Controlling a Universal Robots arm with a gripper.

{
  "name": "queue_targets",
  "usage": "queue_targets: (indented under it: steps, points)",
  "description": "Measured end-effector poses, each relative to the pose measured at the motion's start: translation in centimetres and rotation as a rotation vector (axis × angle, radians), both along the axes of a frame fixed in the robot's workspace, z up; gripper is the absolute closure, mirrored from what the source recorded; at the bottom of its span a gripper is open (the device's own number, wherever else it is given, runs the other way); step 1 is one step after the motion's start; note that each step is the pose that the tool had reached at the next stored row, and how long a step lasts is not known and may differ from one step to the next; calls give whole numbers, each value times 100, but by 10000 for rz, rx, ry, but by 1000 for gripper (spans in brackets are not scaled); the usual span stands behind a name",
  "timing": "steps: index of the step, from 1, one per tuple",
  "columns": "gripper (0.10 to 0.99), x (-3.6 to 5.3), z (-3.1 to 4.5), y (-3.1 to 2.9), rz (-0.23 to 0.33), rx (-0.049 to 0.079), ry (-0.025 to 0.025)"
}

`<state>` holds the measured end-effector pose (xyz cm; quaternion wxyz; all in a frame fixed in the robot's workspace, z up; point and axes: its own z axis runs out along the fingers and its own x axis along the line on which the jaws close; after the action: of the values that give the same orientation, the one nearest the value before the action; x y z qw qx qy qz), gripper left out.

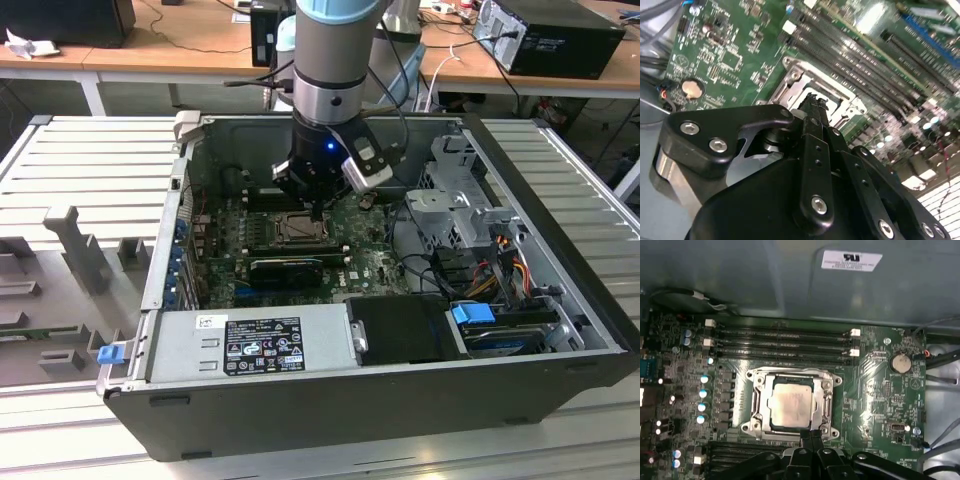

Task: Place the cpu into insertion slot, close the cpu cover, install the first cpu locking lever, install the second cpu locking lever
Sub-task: 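Install the second cpu locking lever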

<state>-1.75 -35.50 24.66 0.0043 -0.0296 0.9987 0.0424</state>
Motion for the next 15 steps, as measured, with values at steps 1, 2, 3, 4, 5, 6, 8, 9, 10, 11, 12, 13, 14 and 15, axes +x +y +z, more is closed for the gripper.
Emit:
queue_targets:
  steps: [1, 2, 3, 4, 5, 6, 8, 9, 10, 11, 12, 13, 14, 15]
  points:
    - [980, 0, -3, -43, 0, 51, 8]
    - [980, -1, -5, -75, -1, 72, 10]
    - [980, -2, -7, -105, 0, 82, 9]
    - [980, -7, -9, -130, 1, 86, 10]
    - [980, -16, -10, -154, -1, 86, 10]
    - [980, -24, -10, -166, -3, 87, 10]
    - [980, -44, -11, -187, 0, 98, 11]
    - [980, -63, -11, -194, 0, 132, 11]
    - [980, -69, -11, -196, 0, 176, 10]
    - [980, -75, -11, -198, -1, 238, 10]
    - [980, -80, -15, -201, 1, 352, 9]
    - [980, -83, -18, -200, -1, 362, 9]
    - [980, -93, -20, -200, -1, 363, 10]
    - [980, -109, -21, -201, 0, 363, 10]
